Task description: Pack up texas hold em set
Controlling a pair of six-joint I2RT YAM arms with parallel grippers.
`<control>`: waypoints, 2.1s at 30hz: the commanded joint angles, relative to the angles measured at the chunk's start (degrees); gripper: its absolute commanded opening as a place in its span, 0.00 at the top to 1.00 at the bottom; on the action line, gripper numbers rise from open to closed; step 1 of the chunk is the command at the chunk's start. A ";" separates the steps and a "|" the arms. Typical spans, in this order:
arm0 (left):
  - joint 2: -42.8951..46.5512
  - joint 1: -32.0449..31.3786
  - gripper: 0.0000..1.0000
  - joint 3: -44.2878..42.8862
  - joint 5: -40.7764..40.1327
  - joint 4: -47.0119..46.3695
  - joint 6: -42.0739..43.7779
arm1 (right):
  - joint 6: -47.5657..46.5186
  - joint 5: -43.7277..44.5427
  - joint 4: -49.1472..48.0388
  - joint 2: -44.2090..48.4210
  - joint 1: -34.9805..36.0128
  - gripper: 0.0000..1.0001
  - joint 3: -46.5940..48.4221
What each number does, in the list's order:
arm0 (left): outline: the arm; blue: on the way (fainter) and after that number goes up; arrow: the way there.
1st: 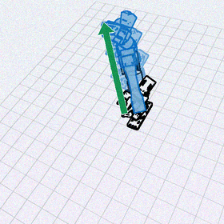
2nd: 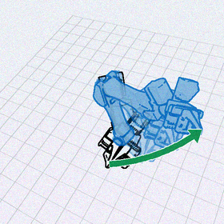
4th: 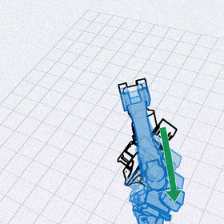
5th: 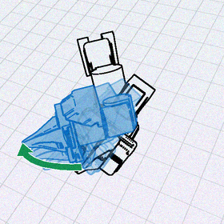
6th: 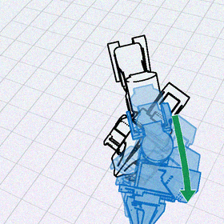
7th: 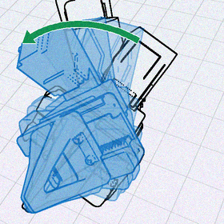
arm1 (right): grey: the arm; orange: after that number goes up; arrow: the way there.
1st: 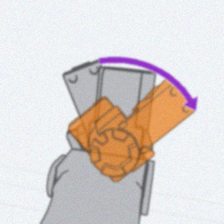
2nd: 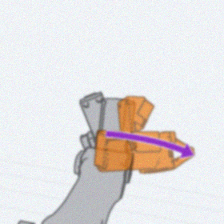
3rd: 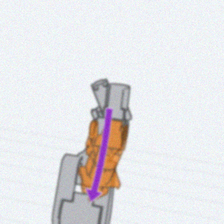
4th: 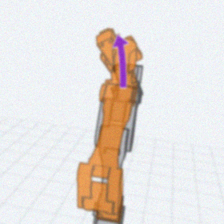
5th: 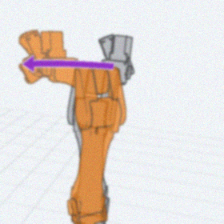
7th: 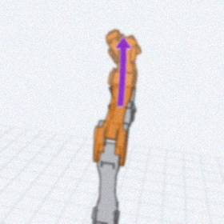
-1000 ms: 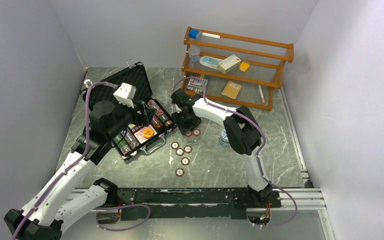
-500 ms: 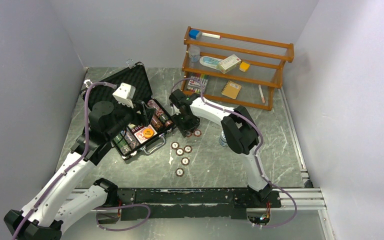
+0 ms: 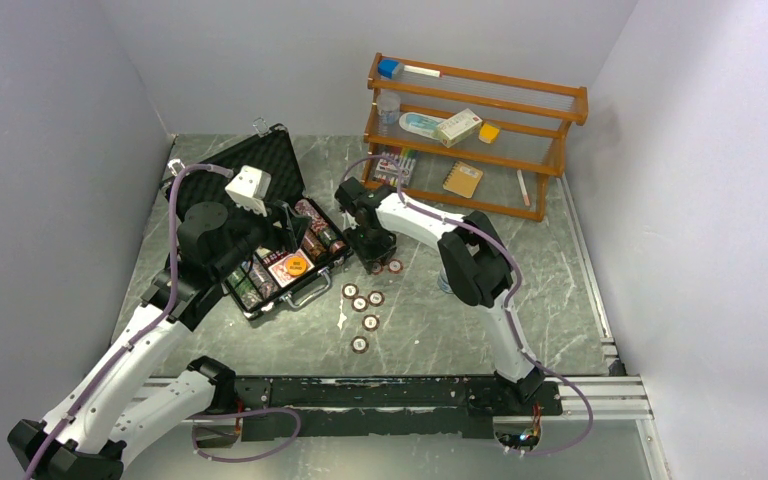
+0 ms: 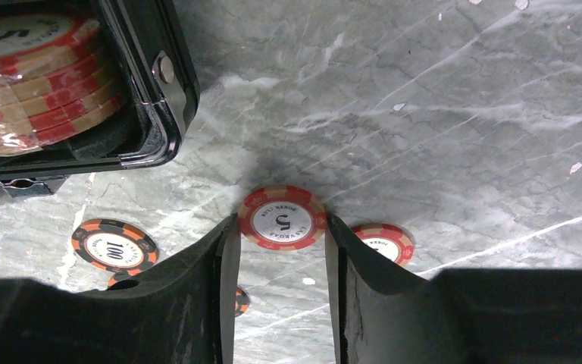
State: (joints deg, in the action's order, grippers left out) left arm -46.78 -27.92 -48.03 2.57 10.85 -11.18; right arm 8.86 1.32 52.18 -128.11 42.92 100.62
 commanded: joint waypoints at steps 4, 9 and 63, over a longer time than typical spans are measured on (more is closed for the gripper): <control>0.56 -0.20 0.24 -0.83 -1.10 0.14 0.05 | 1.50 1.30 -5.29 -2.37 0.03 0.58 -4.78; -0.40 -0.20 0.21 -0.71 -1.65 0.10 -0.45 | 1.71 0.71 -7.04 3.53 0.01 0.56 -7.87; -20.82 -6.69 0.48 31.72 10.39 -52.96 -28.84 | 51.71 -17.55 -54.29 37.10 -1.34 0.54 -46.85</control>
State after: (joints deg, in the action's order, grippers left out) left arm -66.15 -33.85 -15.51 14.61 -37.12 -40.49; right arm 57.41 -15.29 1.54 -92.73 41.93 54.61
